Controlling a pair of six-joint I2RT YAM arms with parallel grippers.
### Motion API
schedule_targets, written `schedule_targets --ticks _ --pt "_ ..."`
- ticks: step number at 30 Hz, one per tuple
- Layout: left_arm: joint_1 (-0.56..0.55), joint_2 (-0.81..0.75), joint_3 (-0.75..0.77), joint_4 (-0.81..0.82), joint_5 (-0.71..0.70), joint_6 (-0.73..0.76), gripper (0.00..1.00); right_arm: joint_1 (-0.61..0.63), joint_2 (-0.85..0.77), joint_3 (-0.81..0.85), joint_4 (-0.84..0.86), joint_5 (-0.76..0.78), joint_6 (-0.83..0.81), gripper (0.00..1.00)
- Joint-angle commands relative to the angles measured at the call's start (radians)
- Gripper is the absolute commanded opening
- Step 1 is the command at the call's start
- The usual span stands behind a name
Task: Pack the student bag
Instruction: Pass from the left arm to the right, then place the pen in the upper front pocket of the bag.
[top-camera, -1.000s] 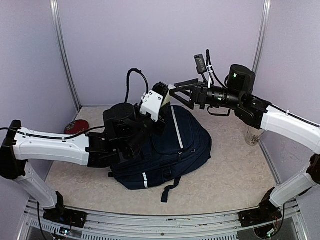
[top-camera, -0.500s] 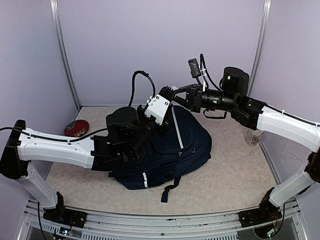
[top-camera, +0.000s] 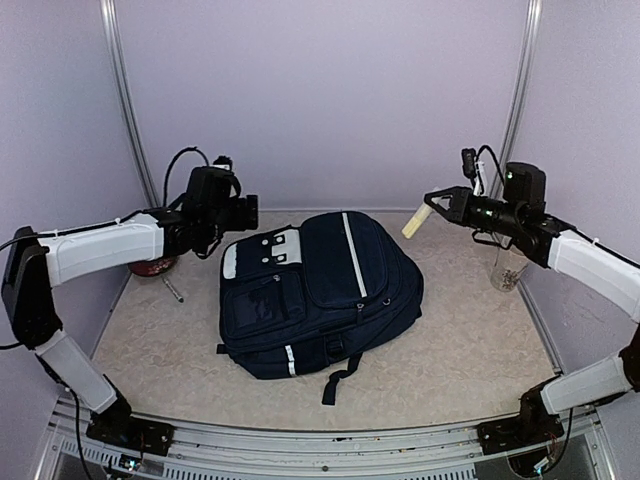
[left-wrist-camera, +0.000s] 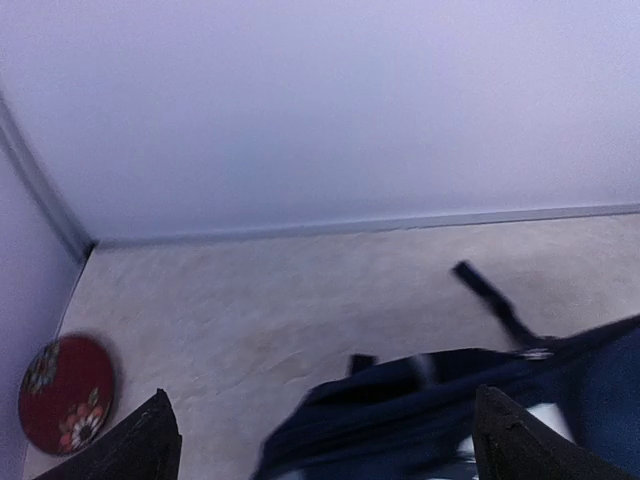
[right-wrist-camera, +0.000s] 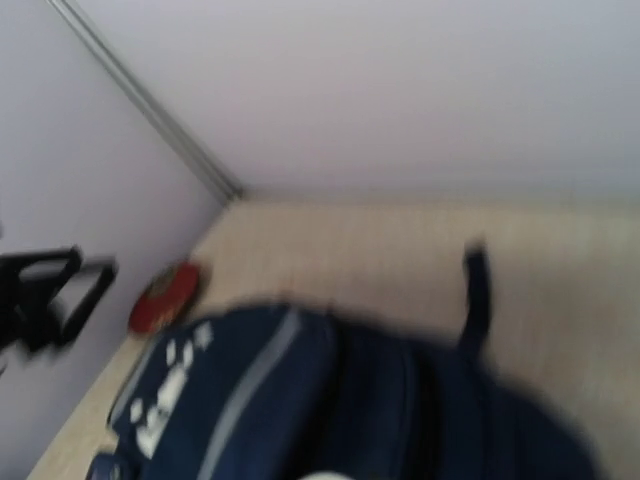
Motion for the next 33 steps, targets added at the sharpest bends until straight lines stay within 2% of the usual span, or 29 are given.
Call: schedule_targets --ticks 1,3,7,15,24,26,30,33 --pt "0.196 -0.013 -0.192 -0.212 0.209 -0.33 0.99 -0.001 0.071 -0.079 0.098 -0.115 0.123 0.0" --pt "0.247 -0.021 -0.275 -0.155 0.256 -0.363 0.99 -0.001 0.11 -0.089 0.14 -0.134 0.148 0.0" --pt "0.258 0.011 -0.333 -0.109 0.316 -0.378 0.99 0.017 0.188 -0.085 0.239 -0.207 0.204 0.0" --pt "0.212 0.175 -0.269 -0.102 0.354 -0.365 0.98 0.093 0.254 -0.048 0.303 -0.224 0.232 0.0" --pt "0.187 0.17 -0.212 -0.11 0.338 -0.336 0.99 0.171 0.4 -0.044 0.43 -0.272 0.346 0.0" --pt "0.191 0.147 -0.207 -0.121 0.328 -0.324 0.99 0.18 0.435 -0.029 0.421 -0.275 0.353 0.0" --pt "0.213 0.086 -0.202 -0.156 0.272 -0.307 0.99 0.188 0.48 0.026 0.284 -0.262 0.293 0.01" --pt "0.232 0.031 -0.206 -0.182 0.202 -0.303 0.99 0.186 0.481 0.051 0.185 -0.23 0.231 0.12"
